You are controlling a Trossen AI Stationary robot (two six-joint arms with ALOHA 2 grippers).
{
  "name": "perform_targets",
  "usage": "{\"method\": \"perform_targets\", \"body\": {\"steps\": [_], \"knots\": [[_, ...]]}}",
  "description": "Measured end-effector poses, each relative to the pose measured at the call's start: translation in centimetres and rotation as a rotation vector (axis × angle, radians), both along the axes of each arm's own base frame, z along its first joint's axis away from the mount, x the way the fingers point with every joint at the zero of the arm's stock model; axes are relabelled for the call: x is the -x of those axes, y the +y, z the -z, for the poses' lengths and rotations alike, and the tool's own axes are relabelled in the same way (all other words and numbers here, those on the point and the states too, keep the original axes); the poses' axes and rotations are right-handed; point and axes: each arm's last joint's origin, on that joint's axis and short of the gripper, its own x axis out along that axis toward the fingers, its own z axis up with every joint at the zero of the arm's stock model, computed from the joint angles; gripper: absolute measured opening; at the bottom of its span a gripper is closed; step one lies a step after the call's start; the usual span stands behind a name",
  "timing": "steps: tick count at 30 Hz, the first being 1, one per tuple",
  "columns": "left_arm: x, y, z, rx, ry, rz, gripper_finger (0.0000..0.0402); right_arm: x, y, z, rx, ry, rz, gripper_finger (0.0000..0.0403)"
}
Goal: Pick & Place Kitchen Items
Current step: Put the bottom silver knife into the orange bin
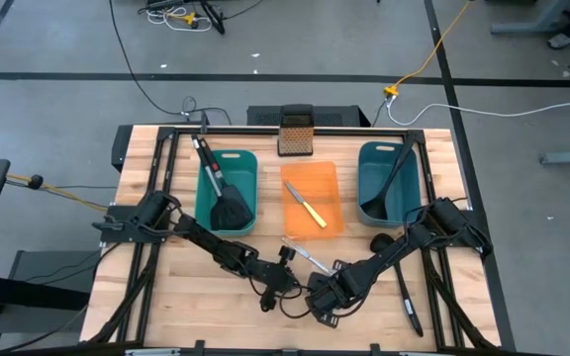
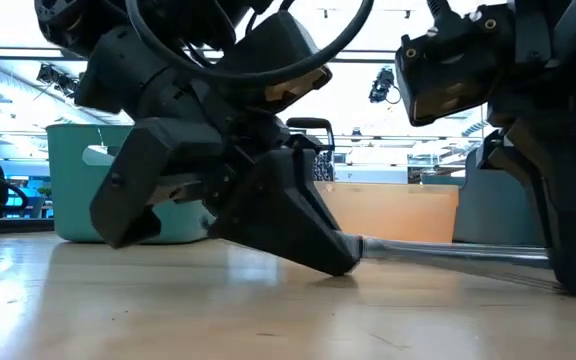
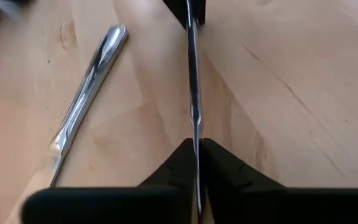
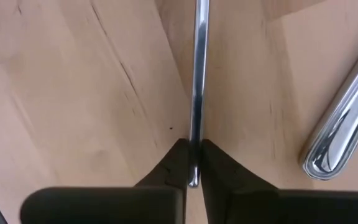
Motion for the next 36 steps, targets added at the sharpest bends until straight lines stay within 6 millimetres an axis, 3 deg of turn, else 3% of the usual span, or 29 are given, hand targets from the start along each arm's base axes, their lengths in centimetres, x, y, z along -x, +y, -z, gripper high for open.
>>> {"method": "perform_targets", "body": {"steps": [4, 11, 16, 21, 26, 32, 36], "knots": [[1.0, 0.0, -1.3, -0.018, 0.070, -0.004, 0.0088, 0.1, 0.0, 0.0, 0.000, 0.013, 0.007, 0.0025], [3.6, -0.1, -6.4, -0.029, 0.131, 0.003, 0.0143, 0.2, 0.0, 0.0, 0.012, 0.014, 0.010, 0.0025], [7.3, -0.4, -10.8, 0.019, 0.114, -0.007, 0.0140, 0.2, 0.0, 0.0, 0.033, 0.005, 0.004, 0.0025], [12.8, -0.6, -13.4, 0.037, -0.032, 0.004, 0.0091, 0.2, 0.0, 0.1, 0.036, -0.001, -0.006, 0.0025], [18.2, 2.0, -13.9, 0.190, -0.197, -0.055, 0.0012, 0.1, 0.1, 0.0, 0.041, -0.017, -0.017, 0.0025], [22.9, 6.5, -12.8, 0.306, -0.439, -0.151, 0.0004, 0.0, 0.1, 0.1, 0.062, -0.050, -0.033, 0.0025], [25.1, 9.1, -11.8, 0.338, -0.547, -0.256, 0.0003, -0.2, 0.2, 0.1, 0.067, -0.075, -0.040, 0.0025]]}}
